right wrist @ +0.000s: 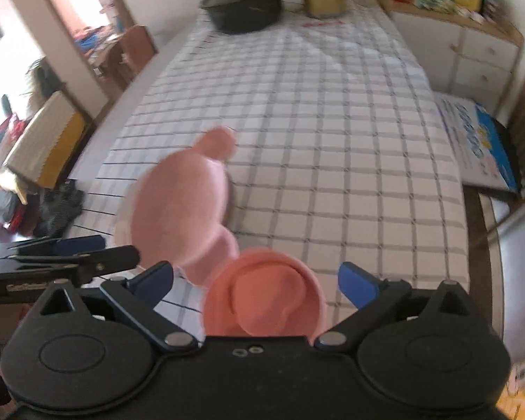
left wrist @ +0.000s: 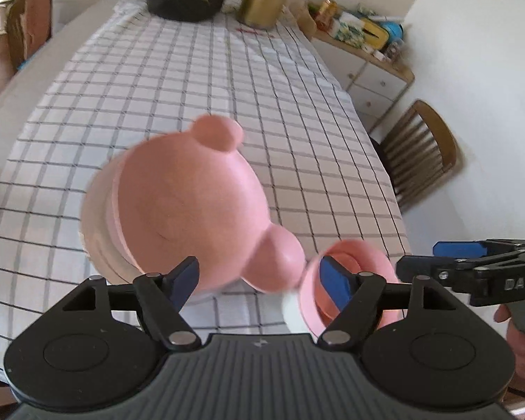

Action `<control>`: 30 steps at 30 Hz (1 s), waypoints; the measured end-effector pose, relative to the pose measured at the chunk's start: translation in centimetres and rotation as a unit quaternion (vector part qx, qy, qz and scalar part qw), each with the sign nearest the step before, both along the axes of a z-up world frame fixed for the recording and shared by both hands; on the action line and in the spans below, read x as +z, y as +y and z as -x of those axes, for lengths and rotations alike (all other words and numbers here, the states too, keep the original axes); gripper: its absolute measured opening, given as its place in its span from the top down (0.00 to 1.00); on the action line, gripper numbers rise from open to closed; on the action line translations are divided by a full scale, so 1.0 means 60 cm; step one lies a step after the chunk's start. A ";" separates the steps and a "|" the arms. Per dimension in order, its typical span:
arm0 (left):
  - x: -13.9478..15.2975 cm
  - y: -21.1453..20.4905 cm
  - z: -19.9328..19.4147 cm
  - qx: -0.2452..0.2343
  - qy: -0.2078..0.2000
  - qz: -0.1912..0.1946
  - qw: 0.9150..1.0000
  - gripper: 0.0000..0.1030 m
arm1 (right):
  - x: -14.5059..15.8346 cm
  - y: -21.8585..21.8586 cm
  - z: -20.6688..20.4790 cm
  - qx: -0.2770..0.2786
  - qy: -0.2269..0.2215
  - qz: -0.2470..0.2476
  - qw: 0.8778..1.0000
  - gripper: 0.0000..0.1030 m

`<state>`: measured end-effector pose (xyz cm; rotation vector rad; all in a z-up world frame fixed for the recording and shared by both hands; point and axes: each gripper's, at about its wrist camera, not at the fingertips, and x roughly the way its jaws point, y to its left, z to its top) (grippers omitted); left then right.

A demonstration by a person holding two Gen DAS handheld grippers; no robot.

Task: Organize plates and bowls
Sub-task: 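Move both grippers to the pink bowl rim and close on it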

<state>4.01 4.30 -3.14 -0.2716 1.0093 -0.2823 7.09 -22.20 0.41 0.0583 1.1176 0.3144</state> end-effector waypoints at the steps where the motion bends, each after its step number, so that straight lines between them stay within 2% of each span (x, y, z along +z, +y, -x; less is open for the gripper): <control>1: -0.008 -0.010 0.000 -0.004 0.004 -0.002 1.000 0.27 | -0.011 -0.009 0.002 -0.006 0.007 0.001 1.000 0.02; 10: -0.070 -0.082 -0.013 -0.021 0.036 -0.038 0.998 0.27 | -0.100 -0.044 0.013 -0.013 0.068 0.018 0.997 0.17; 17: -0.099 -0.110 -0.028 -0.021 0.049 -0.056 0.997 0.28 | -0.121 -0.034 0.004 0.016 0.078 0.021 0.997 0.28; 24: -0.107 -0.116 -0.033 -0.015 0.063 -0.040 0.997 0.28 | -0.133 -0.034 -0.009 0.032 0.092 0.015 0.995 0.31; 25: -0.108 -0.118 -0.033 -0.015 0.063 -0.041 0.997 0.30 | -0.135 -0.033 -0.009 0.033 0.093 0.016 0.995 0.31; 27: -0.112 -0.123 -0.035 -0.015 0.070 -0.037 0.997 0.41 | -0.138 -0.033 -0.011 0.038 0.096 0.015 0.995 0.32; 30: -0.119 -0.127 -0.037 -0.014 0.082 -0.029 0.996 0.44 | -0.139 -0.031 -0.010 0.046 0.098 0.010 0.994 0.33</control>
